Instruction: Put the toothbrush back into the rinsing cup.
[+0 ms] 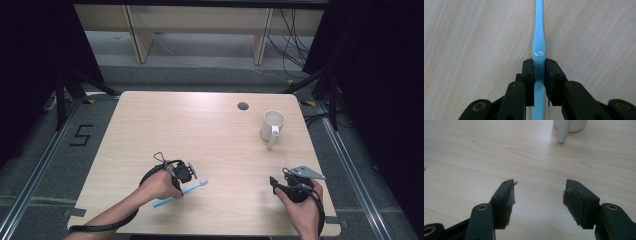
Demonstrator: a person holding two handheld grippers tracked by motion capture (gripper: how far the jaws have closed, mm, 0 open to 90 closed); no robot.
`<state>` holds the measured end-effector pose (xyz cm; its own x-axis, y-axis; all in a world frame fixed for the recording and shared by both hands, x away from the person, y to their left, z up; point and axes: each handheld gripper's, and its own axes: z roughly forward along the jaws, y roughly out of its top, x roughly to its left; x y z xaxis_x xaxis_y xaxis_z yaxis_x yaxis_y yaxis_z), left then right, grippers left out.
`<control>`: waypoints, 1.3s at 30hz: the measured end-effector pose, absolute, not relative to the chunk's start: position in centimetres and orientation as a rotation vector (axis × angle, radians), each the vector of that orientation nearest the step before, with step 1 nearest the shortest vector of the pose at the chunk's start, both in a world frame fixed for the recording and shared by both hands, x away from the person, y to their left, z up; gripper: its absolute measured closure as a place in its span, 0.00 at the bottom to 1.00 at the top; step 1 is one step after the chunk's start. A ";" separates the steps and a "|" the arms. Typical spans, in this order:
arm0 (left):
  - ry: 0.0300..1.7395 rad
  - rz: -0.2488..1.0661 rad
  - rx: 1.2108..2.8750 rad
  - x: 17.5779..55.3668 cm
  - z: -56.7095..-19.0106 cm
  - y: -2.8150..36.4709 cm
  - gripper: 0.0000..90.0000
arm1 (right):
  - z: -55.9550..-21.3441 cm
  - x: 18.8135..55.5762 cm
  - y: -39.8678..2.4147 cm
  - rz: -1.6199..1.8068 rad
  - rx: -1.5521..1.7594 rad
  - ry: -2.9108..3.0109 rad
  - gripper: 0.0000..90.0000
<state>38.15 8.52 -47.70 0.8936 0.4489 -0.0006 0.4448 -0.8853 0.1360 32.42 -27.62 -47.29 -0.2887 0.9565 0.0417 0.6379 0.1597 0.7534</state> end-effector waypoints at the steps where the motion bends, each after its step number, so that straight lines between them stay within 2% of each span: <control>1: 0.694 0.046 2.926 38.2 -47.7 8.6 0.86 | -47.3 32.4 -27.6 0.948 1.512 1.990 0.47; 18: 0.654 0.085 2.890 38.3 -47.1 9.0 0.87 | -47.4 32.4 -27.4 0.969 1.552 1.985 0.46; 32: 0.647 0.129 2.693 38.0 -45.7 9.8 0.87 | -47.6 32.4 -27.3 0.980 1.561 1.979 0.47; 39: 0.650 0.175 2.509 37.7 -45.1 10.8 0.87 | -47.8 32.4 -26.7 1.047 1.575 1.977 0.47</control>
